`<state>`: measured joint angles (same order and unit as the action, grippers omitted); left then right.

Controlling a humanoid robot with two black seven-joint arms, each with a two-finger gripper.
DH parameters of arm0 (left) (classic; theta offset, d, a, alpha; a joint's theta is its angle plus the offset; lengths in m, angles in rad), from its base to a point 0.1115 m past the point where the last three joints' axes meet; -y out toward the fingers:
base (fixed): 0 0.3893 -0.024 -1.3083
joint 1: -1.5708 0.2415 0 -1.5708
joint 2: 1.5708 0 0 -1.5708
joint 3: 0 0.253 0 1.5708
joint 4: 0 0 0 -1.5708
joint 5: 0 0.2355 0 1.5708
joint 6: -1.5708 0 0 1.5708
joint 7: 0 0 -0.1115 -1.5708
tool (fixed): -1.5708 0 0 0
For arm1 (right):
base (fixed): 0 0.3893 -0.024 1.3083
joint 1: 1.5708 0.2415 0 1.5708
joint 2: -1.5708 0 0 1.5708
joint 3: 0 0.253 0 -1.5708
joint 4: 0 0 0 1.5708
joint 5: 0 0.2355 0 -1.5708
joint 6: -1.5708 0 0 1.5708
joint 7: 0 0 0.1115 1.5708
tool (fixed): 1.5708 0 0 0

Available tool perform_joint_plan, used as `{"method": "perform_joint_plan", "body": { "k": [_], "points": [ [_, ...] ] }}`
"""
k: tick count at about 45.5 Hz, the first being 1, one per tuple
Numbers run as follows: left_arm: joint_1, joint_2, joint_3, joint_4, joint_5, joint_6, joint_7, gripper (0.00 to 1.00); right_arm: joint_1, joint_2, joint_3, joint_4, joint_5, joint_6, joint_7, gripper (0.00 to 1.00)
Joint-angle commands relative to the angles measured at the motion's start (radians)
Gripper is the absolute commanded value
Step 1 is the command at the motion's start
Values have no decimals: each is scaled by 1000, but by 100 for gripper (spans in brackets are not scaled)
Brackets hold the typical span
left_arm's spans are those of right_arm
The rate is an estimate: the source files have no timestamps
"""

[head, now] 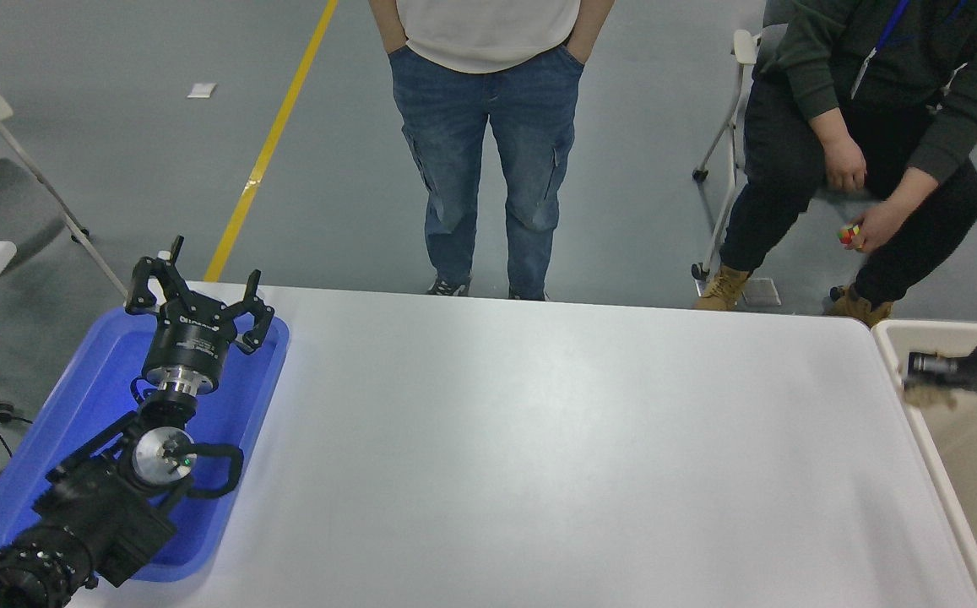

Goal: Pick up paper ball place in dustbin

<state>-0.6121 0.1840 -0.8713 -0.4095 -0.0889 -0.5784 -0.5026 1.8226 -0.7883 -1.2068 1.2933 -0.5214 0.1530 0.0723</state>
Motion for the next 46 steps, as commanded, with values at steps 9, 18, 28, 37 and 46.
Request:
{"method": "perform_joint_plan", "body": {
  "k": [9,18,28,37,46],
  "points": [
    [0,0,0,0,0,0,1,100,385,-11,-132,75,3,198,-2,0],
    [0,0,0,0,0,0,-1,100,394,-9,-137,75,3,209,-2,0],
    [0,0,0,0,0,0,-1,100,394,-9,-137,75,0,215,-2,0],
    [0,0,0,0,0,0,-1,100,393,-12,-137,73,0,214,-3,0],
    [0,0,0,0,0,0,-1,100,270,-8,-139,-49,14,99,-20,0]
  ]
}}
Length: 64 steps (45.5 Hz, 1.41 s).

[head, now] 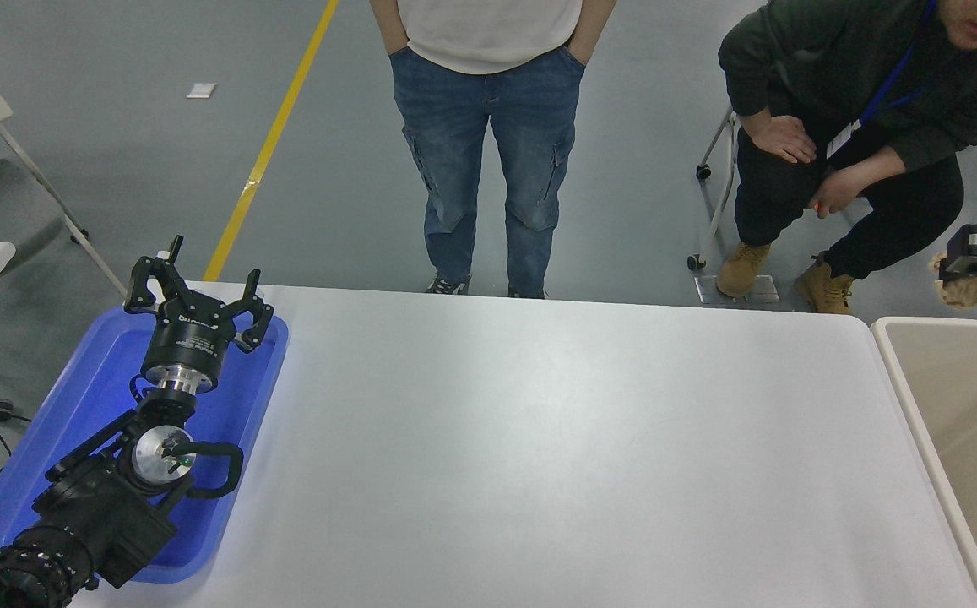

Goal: Pick up paper ball place in dustbin

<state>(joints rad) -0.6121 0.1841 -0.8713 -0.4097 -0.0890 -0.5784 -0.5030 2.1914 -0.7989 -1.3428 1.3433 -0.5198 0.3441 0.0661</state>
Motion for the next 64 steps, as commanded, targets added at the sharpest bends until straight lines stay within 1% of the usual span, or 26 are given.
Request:
{"method": "perform_joint_plan", "body": {
  "k": [1,5,15,18,24,29,33,35,38,45,55,64],
  "points": [
    [0,0,0,0,0,0,0,100,-142,3,-3,-139,18,-123,-14,0],
    [0,0,0,0,0,0,0,100,-251,1,-3,-246,61,-164,-15,0],
    [0,0,0,0,0,0,0,100,-567,1,27,-513,233,-189,-15,0],
    [0,0,0,0,0,0,0,100,-654,-3,56,-564,254,-221,-14,0],
    [0,0,0,0,0,0,0,100,-892,15,195,-665,258,-316,-14,0],
    [0,0,0,0,0,0,0,100,-1076,59,359,-757,254,-350,-14,0],
    [0,0,0,0,0,0,0,100,-1211,113,435,-903,254,-378,-14,0],
    [0,0,0,0,0,0,0,100,-1286,162,462,-996,257,-395,-12,0],
    [0,0,0,0,0,0,0,100,-1349,207,505,-1067,258,-402,-12,0],
    [0,0,0,0,0,0,0,100,-1404,228,619,-1098,253,-412,-12,0],
    [0,0,0,0,0,0,0,100,-1489,279,682,-1156,256,-470,-12,0],
    [0,0,0,0,0,0,0,100,-1566,313,798,-1176,256,-507,-11,0]
  ]
}}
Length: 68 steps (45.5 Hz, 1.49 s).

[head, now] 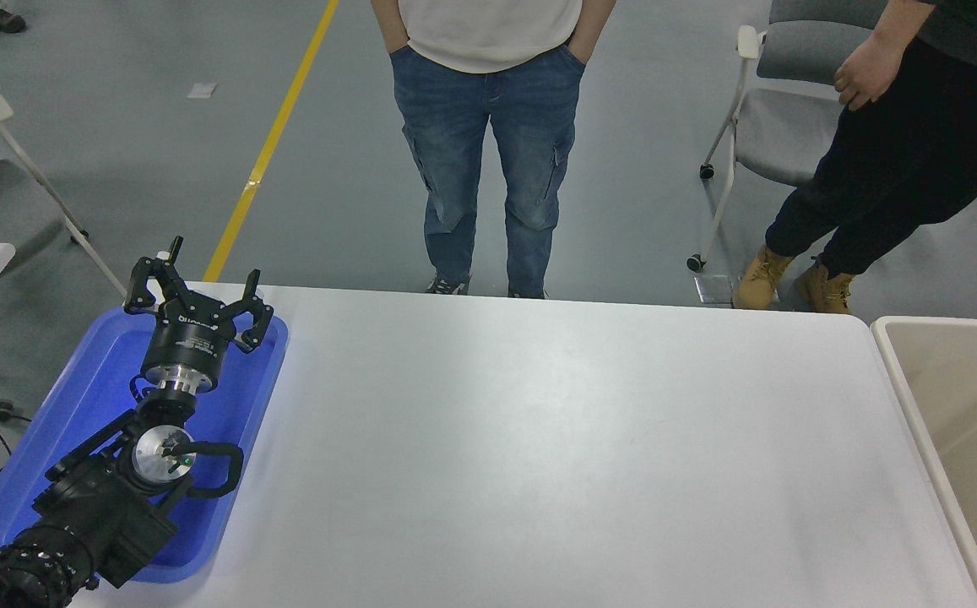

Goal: Pick up paper ball place in dustbin

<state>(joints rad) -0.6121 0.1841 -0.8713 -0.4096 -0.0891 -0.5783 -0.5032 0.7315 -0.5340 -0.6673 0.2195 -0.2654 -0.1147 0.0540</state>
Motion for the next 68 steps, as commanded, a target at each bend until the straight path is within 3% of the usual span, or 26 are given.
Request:
{"method": "perform_joint_plan", "body": {
  "k": [1,32,38,42,58,68],
  "points": [
    [0,0,0,0,0,0,0,100,-109,48,127,-52,2,-49,1,0],
    [0,0,0,0,0,0,0,100,-115,54,138,-52,3,-57,1,0],
    [0,0,0,0,0,0,0,100,-115,51,137,-52,3,-57,1,55],
    [-2,0,0,0,0,0,0,100,-113,49,138,-52,3,-59,1,99],
    [0,0,0,0,0,0,0,100,-92,51,251,-26,3,-40,1,100],
    [0,0,0,0,0,0,0,100,-14,38,658,30,2,-36,3,100]
  ]
}}
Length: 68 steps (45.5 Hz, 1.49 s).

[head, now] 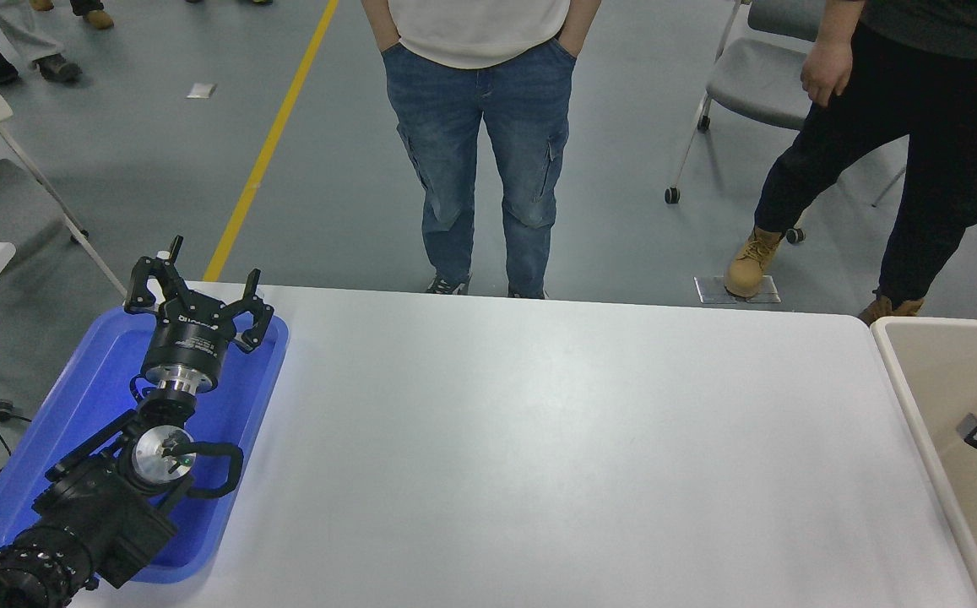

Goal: Pick up paper ball place in dustbin

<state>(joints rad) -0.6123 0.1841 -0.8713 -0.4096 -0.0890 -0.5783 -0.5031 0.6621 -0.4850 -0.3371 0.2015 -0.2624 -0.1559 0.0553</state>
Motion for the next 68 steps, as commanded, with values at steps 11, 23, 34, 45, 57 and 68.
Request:
{"method": "perform_joint_plan", "body": {
  "k": [11,23,34,45,57,68],
  "points": [
    [0,0,0,0,0,0,0,100,85,-17,751,208,-1,6,0,100],
    [0,0,0,0,0,0,0,100,80,-38,1047,414,-3,6,26,100],
    [0,0,0,0,0,0,0,100,67,-38,1182,512,-6,22,290,100],
    [0,0,0,0,0,0,0,100,-61,35,1319,581,-5,113,376,100],
    [0,0,0,0,0,0,0,100,-168,163,1457,585,-5,147,377,100],
    [0,0,0,0,0,0,0,100,-210,197,1474,582,-6,180,377,100]
  ]
}}
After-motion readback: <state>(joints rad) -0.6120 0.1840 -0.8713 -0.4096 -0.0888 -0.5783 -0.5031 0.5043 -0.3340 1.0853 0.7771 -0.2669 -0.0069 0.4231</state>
